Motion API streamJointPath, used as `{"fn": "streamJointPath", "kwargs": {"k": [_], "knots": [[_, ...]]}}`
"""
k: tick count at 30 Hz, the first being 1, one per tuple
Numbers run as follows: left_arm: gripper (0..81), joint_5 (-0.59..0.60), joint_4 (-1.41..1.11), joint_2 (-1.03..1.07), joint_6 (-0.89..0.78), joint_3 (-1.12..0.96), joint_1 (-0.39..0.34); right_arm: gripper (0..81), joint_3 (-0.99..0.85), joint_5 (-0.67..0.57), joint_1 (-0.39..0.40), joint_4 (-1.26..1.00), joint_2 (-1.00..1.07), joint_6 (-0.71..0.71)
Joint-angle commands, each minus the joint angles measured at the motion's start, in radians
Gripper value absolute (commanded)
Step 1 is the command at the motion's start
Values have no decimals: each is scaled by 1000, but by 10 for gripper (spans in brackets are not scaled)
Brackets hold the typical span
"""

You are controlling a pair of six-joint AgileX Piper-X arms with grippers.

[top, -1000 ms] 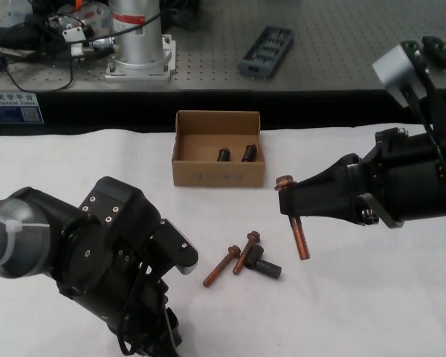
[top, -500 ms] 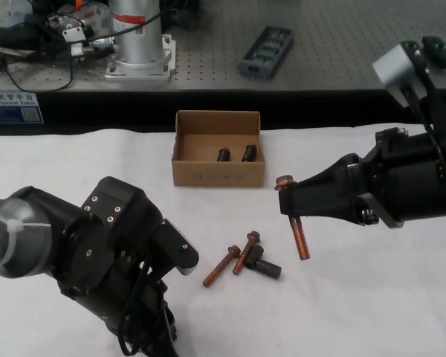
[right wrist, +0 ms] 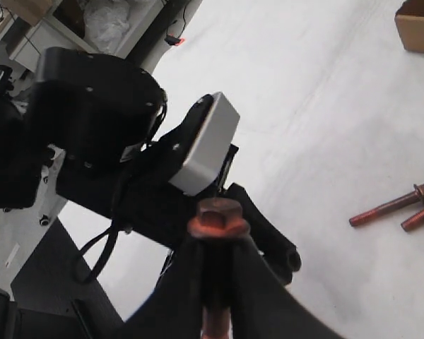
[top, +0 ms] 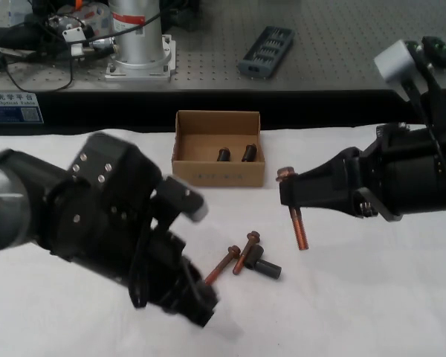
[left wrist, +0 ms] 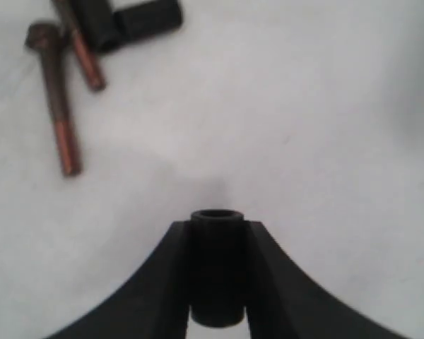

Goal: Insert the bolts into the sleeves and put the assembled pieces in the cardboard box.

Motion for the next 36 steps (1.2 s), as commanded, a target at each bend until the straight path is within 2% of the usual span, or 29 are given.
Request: {"fn": "streamJointPath", "kwargs": {"k": [1, 5, 9, 20, 36], "knots": [[6, 159, -50, -56, -81, -6, 2, 28, -5, 16, -7, -44, -15, 11], [6, 248, -55, -106, -114, -6, 2, 28, -5, 59, -7, -74, -13, 34], [6, 277, -95, -153, -175, -6, 2, 28, -5, 91, -7, -78, -13, 52], [6, 376, -421, -193, -498, -4, 2, 28, -5, 112, -7, -163, -13, 120], [6, 435, -448, -195, -546, -4, 2, 28, -5, 156, -7, -263, -13, 156]]}}
